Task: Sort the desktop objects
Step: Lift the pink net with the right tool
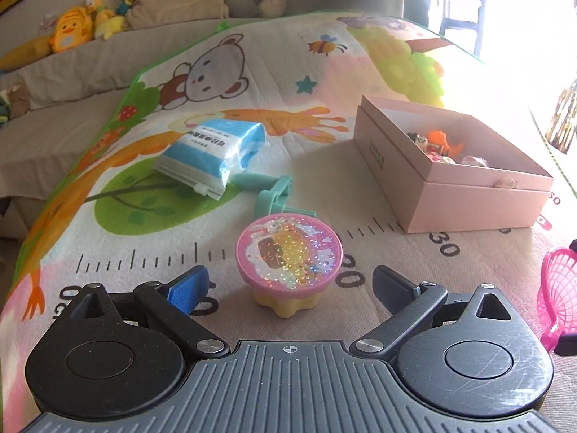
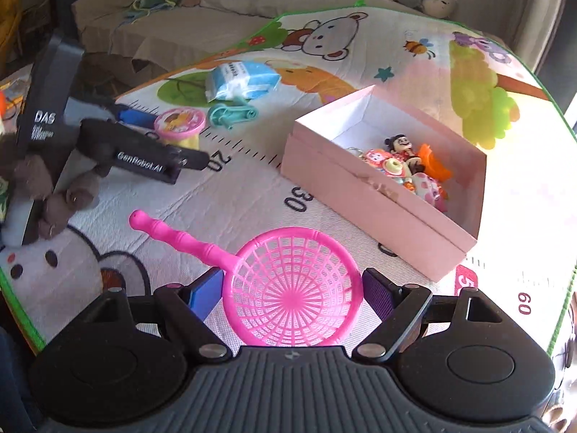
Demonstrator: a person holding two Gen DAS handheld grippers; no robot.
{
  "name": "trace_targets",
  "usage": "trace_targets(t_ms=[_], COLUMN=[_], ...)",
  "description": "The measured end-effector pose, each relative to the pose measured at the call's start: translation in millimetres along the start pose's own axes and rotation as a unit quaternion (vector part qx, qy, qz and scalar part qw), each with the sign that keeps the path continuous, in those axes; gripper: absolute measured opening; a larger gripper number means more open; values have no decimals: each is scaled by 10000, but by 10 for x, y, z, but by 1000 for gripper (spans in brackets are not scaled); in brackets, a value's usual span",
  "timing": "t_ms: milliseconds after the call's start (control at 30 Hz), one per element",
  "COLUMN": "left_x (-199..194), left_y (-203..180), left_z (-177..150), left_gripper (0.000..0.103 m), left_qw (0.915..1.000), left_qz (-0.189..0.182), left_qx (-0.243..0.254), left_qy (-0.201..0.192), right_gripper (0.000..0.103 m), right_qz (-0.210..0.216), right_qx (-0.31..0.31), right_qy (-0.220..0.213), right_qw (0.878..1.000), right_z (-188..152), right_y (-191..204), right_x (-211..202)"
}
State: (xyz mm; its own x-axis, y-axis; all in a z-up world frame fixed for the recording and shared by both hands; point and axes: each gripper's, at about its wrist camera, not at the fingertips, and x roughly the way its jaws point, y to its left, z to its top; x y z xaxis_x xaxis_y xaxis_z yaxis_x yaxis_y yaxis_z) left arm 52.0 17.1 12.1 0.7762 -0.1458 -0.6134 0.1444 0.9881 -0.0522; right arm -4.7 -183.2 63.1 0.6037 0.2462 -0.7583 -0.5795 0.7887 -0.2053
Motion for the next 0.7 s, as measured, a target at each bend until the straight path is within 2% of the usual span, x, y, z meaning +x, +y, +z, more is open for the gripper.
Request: trace_targets(t_ms=[67, 200, 267, 367, 400, 433, 533, 700], left_x=[-8, -32, -24, -15, -19, -24, -52, -102], left_y=[-13, -90, -124, -181, -203, -222, -294, -394], left_z=[6, -19, -40, -59, -61, -61, -59, -61], left_gripper=[100, 100, 100, 100, 100, 100, 100, 100], left_qw=[10000, 9999, 9998, 9997, 9996, 9995, 9989, 9972], left_qz=[16, 7, -13, -92, -126, -165, -349, -639], left_qx=[-20, 112, 134, 160, 179, 193, 240, 358], left_qy=[33, 63, 122, 186, 188, 191, 196, 161], right_gripper=[85, 91, 93, 95, 96, 98, 101, 103], right_qz=[-50, -314, -652, -1463, -1581, -1584, -1236, -940], right_qx=[-235, -263, -244, -272, -182, 102, 957, 1684], right_qy=[4, 71, 123, 122, 111, 93, 7, -45], right_qw=[9997, 9991, 9975, 9888, 9872, 9873, 9877, 9812], right_z=[-30, -120, -192, -304, -331, -369, -477, -679], right_y=[63, 28, -47, -135, -173, -268, -449, -536], right_x=[53, 116, 143, 173, 171, 152, 92, 71])
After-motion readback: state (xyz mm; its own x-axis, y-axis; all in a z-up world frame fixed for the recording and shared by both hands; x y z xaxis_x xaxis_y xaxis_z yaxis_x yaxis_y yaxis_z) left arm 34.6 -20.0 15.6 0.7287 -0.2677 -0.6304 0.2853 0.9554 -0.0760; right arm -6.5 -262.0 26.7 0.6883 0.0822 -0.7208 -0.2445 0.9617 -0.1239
